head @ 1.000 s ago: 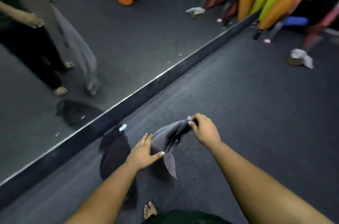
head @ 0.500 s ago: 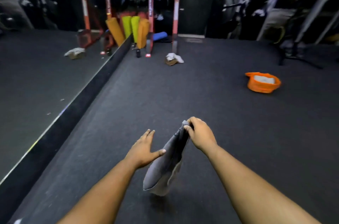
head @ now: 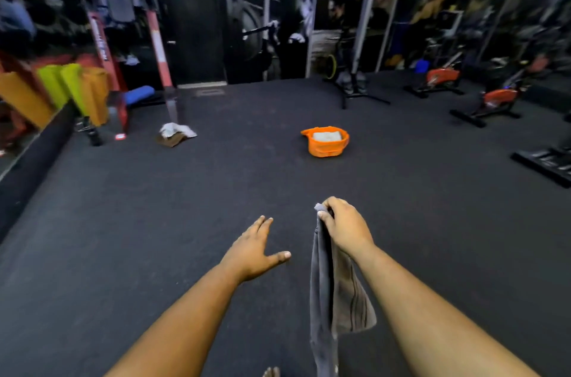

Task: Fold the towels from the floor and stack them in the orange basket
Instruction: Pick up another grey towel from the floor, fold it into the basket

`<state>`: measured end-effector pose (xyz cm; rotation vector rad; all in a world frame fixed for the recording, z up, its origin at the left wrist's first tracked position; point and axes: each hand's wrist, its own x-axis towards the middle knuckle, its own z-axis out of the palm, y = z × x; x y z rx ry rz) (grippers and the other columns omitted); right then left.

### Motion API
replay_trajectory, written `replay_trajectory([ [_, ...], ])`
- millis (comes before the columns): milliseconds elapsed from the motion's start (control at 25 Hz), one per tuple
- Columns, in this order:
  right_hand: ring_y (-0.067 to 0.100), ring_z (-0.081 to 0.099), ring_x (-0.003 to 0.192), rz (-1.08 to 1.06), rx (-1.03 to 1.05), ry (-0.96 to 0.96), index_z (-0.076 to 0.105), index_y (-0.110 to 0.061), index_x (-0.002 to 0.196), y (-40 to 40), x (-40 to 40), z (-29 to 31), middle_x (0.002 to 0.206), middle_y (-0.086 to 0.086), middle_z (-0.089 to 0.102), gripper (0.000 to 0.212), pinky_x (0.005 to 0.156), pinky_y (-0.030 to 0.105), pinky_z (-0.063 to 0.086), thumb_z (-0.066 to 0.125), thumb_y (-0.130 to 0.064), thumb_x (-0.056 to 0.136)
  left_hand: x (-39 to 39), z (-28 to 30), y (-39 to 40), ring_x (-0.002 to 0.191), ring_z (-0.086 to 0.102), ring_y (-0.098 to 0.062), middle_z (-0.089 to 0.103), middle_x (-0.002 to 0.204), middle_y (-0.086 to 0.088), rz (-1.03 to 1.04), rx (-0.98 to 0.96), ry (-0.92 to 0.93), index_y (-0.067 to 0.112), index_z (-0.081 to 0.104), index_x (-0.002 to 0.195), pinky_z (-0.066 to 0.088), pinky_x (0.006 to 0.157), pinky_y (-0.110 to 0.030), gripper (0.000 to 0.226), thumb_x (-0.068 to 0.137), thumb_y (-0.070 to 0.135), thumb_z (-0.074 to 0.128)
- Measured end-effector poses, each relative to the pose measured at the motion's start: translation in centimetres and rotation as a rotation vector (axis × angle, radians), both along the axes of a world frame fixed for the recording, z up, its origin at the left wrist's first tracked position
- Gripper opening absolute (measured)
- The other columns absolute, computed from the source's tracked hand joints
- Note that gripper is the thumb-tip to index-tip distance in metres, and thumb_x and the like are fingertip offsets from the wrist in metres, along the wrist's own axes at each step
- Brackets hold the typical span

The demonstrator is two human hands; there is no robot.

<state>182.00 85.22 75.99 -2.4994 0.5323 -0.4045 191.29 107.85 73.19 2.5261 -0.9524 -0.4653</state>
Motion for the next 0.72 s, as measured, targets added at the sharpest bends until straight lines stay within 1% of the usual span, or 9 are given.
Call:
replay_trajectory([
  [240,0.021,0.058,0.099,-0.21,-0.099,0.138,0.056,-0.022,0.094,-13.2,7.0,1.6,0.104,-0.005,0.061,0.016,0.076,0.041,0.05,0.051,-0.034,0.103,11.8,1.5,-15.1,0.159,0.005,-0.017,-0.006,0.173,0.003,-0.18,-0.043,0.003,0.024,0.002,0.165,0.019,0.126,-0.039,0.107,0.088,0.077,0.053],
  [320,0.021,0.057,0.1,-0.253,-0.131,0.145,0.055,-0.023,0.093,-17.4,9.6,2.6,0.105,-0.006,0.062,0.017,0.073,0.038,0.045,0.051,-0.035,0.104,15.6,2.4,-19.8,0.159,0.005,-0.018,-0.005,0.173,0.003,-0.217,-0.046,0.001,0.024,0.002,0.165,0.019,0.126,-0.039,0.107,0.088,0.076,0.054],
  [440,0.022,0.056,0.1,-0.291,-0.138,0.142,0.055,-0.022,0.095,-23.4,13.3,3.2,0.105,-0.006,0.06,0.017,0.074,0.038,0.045,0.05,-0.035,0.105,20.4,3.0,-26.2,0.159,0.007,-0.019,-0.005,0.173,0.003,-0.259,-0.034,0.005,0.024,0.003,0.165,0.02,0.126,-0.04,0.107,0.088,0.076,0.055],
  [560,0.02,0.055,0.097,-0.306,-0.119,0.121,0.054,-0.021,0.095,-29.5,17.1,2.6,0.101,-0.008,0.057,0.017,0.074,0.038,0.045,0.05,-0.034,0.105,24.6,2.8,-32.2,0.159,0.008,-0.02,-0.005,0.173,0.003,-0.296,-0.002,-0.016,0.024,0.003,0.165,0.021,0.126,-0.041,0.107,0.088,0.076,0.055],
  [720,0.02,0.055,0.094,-0.284,-0.127,0.092,0.053,-0.022,0.094,-39.1,23.6,1.4,0.099,-0.007,0.057,0.016,0.073,0.038,0.045,0.051,-0.033,0.105,31.1,2.2,-41.6,0.159,0.008,-0.021,-0.006,0.173,0.003,-0.277,0.034,-0.057,0.025,0.001,0.165,0.022,0.125,-0.041,0.106,0.088,0.075,0.056],
])
